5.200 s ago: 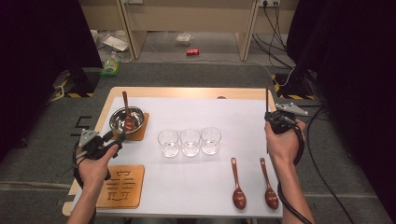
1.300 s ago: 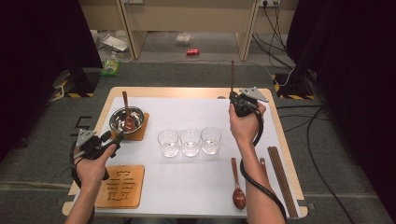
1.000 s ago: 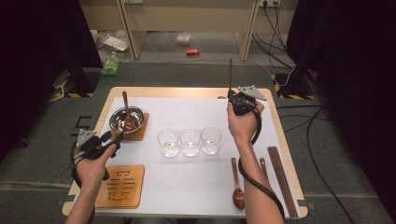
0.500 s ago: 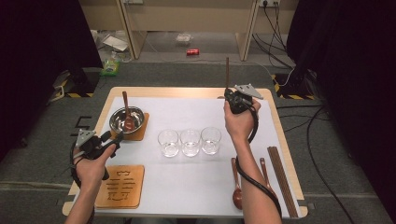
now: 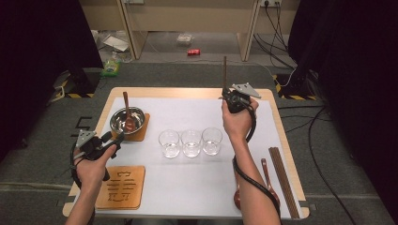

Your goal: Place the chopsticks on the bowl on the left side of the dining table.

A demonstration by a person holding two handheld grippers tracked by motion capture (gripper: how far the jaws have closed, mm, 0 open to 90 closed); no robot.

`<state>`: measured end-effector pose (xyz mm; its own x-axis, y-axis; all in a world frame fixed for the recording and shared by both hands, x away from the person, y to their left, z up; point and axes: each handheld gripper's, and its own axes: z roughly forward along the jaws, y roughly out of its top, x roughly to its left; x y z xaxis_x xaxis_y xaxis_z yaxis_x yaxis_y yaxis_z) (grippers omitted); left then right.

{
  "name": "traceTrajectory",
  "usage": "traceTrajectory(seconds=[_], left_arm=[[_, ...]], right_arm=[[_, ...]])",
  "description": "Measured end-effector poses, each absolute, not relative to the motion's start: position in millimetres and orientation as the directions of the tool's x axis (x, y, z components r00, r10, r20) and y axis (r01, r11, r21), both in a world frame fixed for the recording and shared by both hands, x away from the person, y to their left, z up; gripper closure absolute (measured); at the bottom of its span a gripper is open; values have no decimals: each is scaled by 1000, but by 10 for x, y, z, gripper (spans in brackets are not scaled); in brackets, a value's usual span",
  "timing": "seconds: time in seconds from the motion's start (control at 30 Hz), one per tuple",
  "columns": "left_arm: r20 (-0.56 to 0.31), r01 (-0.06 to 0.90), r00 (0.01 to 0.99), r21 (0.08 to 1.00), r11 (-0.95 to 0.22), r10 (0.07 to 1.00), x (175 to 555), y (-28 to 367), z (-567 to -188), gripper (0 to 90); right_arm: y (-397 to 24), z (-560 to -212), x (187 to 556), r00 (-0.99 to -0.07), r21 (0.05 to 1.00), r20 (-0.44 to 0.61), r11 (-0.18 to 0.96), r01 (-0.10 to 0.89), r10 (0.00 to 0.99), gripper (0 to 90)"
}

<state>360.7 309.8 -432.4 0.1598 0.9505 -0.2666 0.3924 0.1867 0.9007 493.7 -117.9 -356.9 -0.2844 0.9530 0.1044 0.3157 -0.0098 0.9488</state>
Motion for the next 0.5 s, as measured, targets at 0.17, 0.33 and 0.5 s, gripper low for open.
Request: traceTrajectory(seconds=[0.17,0.33,0.5], left_arm=[[-268,390,159,901,189,950,3608,3107,-4320,415],[-269,390,158,901,190,950,3604,3117,-4314,415],[-271,388,156,901,193,950,3603,3123,-4311,415]], right_arm=[[-1162,-3548,4942,-287,950,110,-15,313,952,846],[-1138,-3530,4956,-290,951,109,-15,309,951,846],[-1096,-3527,4967,-297,953,110,-16,303,948,846]])
